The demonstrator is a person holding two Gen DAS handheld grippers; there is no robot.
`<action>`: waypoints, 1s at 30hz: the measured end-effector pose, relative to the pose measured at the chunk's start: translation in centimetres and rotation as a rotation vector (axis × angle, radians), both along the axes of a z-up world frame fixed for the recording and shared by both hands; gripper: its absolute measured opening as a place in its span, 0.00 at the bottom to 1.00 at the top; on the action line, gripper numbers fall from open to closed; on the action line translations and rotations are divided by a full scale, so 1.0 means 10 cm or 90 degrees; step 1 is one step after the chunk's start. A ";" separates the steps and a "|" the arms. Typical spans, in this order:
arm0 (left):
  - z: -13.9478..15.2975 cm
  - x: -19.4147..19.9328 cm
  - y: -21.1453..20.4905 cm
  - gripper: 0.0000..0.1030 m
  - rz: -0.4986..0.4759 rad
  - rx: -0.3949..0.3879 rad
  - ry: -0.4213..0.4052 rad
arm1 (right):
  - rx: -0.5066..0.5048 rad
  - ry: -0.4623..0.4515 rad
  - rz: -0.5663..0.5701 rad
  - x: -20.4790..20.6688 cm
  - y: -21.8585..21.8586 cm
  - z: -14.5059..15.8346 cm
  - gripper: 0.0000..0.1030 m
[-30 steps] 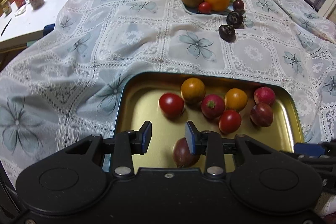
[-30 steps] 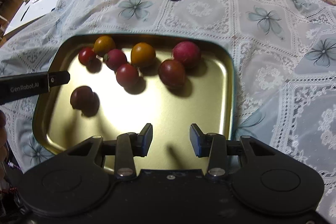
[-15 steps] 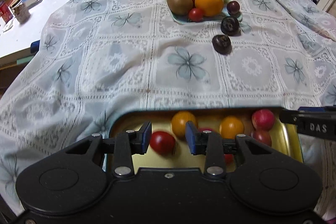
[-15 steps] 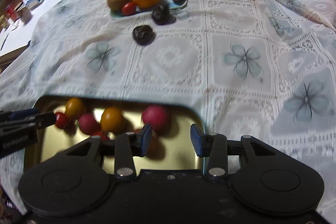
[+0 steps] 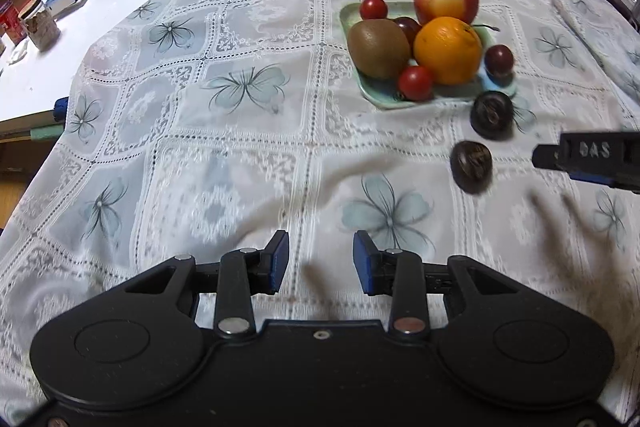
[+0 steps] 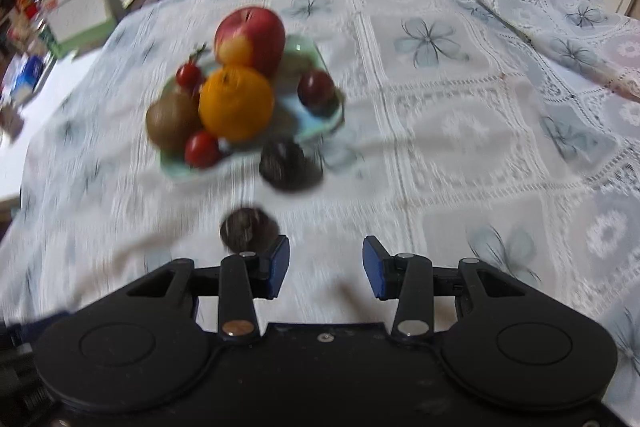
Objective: Organize fruits
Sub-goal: 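Grasp a wrinkled dark plum with the left tool while the right tool grasps another dark plum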
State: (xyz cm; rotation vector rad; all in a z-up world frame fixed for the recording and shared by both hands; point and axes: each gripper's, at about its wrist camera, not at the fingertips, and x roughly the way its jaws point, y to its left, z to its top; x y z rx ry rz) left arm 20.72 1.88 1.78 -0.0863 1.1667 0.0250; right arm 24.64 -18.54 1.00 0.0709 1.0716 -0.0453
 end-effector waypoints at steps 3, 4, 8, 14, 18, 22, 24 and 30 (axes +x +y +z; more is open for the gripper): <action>-0.06 0.08 0.02 0.43 0.007 0.006 0.006 | 0.011 0.006 -0.017 0.23 0.03 -0.09 0.42; -0.07 0.10 0.03 0.43 0.010 0.007 0.008 | 0.014 0.008 -0.021 0.29 0.05 -0.12 0.42; -0.12 0.15 0.07 0.43 0.015 0.009 0.015 | 0.015 0.009 -0.033 0.44 0.13 -0.20 0.42; -0.18 0.16 0.15 0.43 0.025 0.011 0.022 | 0.018 -0.006 -0.032 0.51 0.27 -0.24 0.42; -0.21 0.17 0.19 0.43 0.030 0.008 0.030 | 0.004 -0.005 -0.036 0.60 0.37 -0.30 0.43; -0.22 0.16 0.19 0.43 0.026 0.008 0.031 | -0.026 -0.017 -0.049 0.69 0.43 -0.38 0.43; -0.23 0.16 0.18 0.43 0.023 0.010 0.033 | -0.035 -0.016 -0.053 0.72 0.43 -0.44 0.43; -0.19 0.19 0.07 0.43 0.005 0.012 0.030 | -0.023 -0.022 -0.056 0.71 0.30 -0.45 0.38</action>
